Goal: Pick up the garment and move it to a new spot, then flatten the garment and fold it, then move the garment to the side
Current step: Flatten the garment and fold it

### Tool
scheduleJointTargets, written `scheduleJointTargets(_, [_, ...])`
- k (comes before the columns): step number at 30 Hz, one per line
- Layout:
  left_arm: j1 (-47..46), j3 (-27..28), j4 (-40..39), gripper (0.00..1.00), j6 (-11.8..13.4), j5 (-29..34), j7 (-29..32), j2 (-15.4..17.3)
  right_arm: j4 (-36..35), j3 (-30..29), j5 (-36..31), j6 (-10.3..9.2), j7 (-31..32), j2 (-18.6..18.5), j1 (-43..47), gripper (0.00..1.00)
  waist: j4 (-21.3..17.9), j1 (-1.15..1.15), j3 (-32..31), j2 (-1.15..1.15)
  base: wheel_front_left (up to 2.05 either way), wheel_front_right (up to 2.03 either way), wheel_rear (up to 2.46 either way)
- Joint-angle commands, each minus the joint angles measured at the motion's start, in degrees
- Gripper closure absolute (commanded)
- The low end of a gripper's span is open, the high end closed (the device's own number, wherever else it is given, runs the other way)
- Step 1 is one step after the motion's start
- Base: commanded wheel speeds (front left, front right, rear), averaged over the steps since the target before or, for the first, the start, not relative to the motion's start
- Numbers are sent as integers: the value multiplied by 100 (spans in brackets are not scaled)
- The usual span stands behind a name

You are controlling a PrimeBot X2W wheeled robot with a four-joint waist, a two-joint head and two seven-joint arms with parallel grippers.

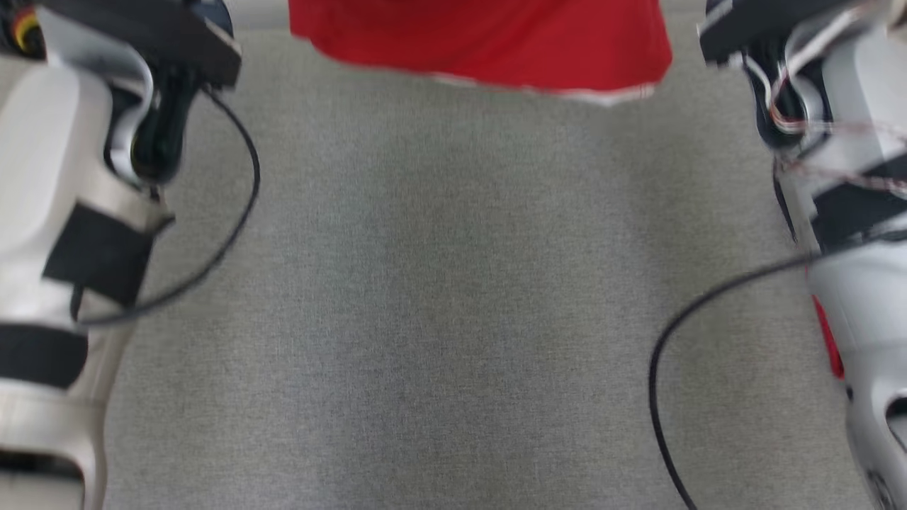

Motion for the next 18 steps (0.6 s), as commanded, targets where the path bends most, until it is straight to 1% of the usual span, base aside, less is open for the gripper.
scheduleJointTargets(1, [-174, 30, 251, 100, -19, 88, -170, 19, 238, -50, 5, -10, -116, 39, -187, 100, 22, -1, 181, -1, 0, 0, 0])
scheduleJointTargets(5, [-796, 31, 1245, 100, -146, 217, -717, -151, 1196, -142, -35, -10, -437, 318, -857, 100, -4, -1, 309, -1, 0, 0, 0])
scheduleJointTargets(6, [-903, 22, 1441, 100, -203, 234, -803, -189, 1372, -135, -33, -10, -488, 390, -960, 100, -6, -1, 339, -1, 0, 0, 0])
scheduleJointTargets(7, [-1030, -33, 1808, 100, -334, 246, -922, -280, 1669, -32, -58, -10, -551, 514, -1079, 100, -11, -1, 406, -1, 0, 0, 0])
scheduleJointTargets(9, [-1007, -81, 2057, 100, -447, 229, -1019, -386, 1834, 107, 28, -9, -598, 628, -1079, 100, -18, -1, 464, -1, 0, 0, 0])
scheduleJointTargets(12, [-675, -145, 2212, 100, -590, 178, -1133, -560, 1939, 392, 224, -9, -638, 690, -725, 100, -2, -1, 518, -1, 0, 0, 0])
scheduleJointTargets(14, [-339, -119, 2193, 100, -634, 91, -1172, -664, 1914, 559, 437, -9, -661, 648, -433, 100, 16, -1, 540, -1, 0, 0, 0])
scheduleJointTargets(16, [28, -74, 2041, 100, -675, 17, -1199, -721, 1813, 718, 653, -8, -669, 588, -79, 100, 37, -1, 558, -1, 0, 0, 0])
scheduleJointTargets(18, [404, 72, 1703, 100, -683, 21, -1207, -761, 1655, 851, 900, -8, -674, 488, 293, 100, 49, -1, 586, -1, 0, 0, 0])
